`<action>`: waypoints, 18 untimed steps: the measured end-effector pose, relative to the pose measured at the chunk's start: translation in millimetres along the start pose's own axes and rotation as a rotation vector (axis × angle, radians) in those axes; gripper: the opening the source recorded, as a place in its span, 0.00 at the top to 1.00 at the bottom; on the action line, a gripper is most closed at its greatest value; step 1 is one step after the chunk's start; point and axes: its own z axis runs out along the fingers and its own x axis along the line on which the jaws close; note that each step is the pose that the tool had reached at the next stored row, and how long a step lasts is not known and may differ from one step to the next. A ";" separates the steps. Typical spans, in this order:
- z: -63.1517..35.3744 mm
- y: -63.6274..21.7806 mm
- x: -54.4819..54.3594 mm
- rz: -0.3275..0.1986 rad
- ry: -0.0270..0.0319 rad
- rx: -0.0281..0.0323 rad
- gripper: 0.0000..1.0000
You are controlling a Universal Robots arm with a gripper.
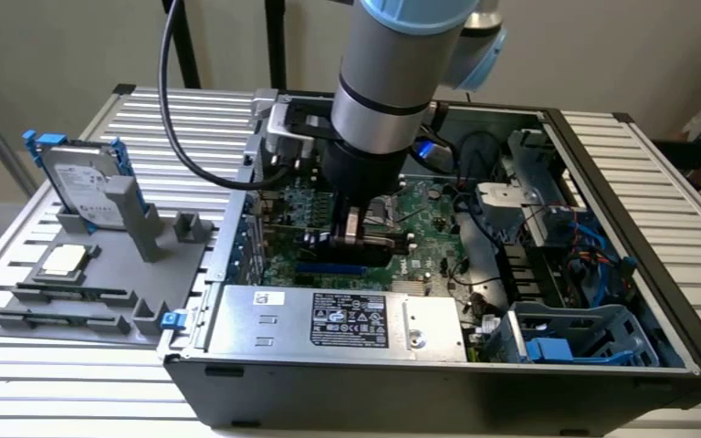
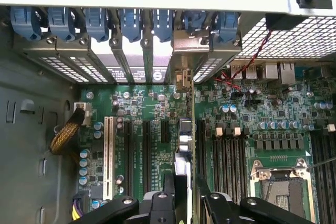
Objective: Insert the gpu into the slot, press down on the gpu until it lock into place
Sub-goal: 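Insert the gpu into the slot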
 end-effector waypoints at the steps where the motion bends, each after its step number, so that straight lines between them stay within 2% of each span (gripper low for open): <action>1: 0.2 0.3 -0.1 0.000 0.0000 0.0000 0.74; 18: 4.5 1.7 -1.0 0.001 0.0027 0.0002 0.74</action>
